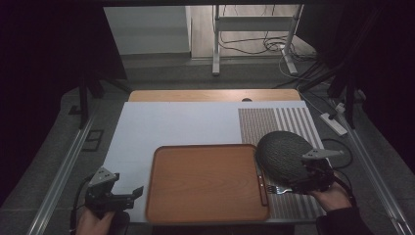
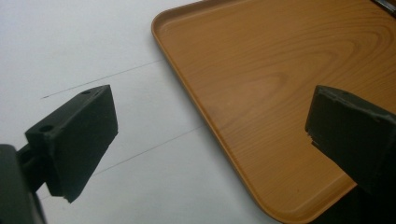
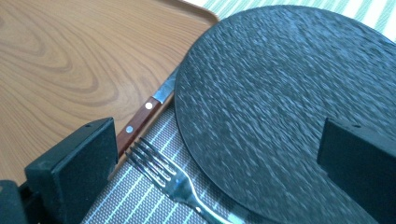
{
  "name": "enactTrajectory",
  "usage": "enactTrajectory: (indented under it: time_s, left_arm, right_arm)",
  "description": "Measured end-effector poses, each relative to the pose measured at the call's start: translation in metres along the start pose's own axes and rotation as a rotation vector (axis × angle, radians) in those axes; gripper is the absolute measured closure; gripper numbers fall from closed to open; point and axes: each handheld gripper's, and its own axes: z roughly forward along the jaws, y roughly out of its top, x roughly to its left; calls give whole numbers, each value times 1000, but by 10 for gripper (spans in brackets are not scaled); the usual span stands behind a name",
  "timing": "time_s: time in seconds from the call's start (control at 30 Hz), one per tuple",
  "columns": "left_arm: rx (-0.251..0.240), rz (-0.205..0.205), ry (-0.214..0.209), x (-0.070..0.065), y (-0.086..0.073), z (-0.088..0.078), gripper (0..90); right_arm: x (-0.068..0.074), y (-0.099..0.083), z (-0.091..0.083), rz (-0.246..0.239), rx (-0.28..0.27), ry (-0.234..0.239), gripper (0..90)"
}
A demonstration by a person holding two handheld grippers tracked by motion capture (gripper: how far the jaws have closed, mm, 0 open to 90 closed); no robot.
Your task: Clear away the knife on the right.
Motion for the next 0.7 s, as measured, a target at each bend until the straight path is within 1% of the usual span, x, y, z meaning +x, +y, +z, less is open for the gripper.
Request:
enactTrajectory:
  time_s: [0.17, 0.4, 0.47, 0.53, 0.57, 0.7]
  left_arm:
    - [0, 1, 0, 0, 0, 0, 31]
    - [-2, -4, -1, 1, -1, 0, 32]
    - [-2, -3, 0, 1, -1, 0, 32]
    - [-1, -2, 0, 0, -1, 0, 32]
    - [-1, -1, 0, 0, -1, 0, 32]
    - [0, -3, -1, 0, 0, 0, 32]
  right_arm:
    - [-1, -7, -8, 19, -6, -23, 0]
    - [-1, -18, -17, 55, -7, -29, 0]
    - [-2, -21, -18, 66, 1, -25, 0]
    - [-2, -24, -17, 76, 24, -18, 0]
    - [-2, -24, -16, 74, 33, -19, 0]
    - [-1, -24, -16, 66, 30, -25, 0]
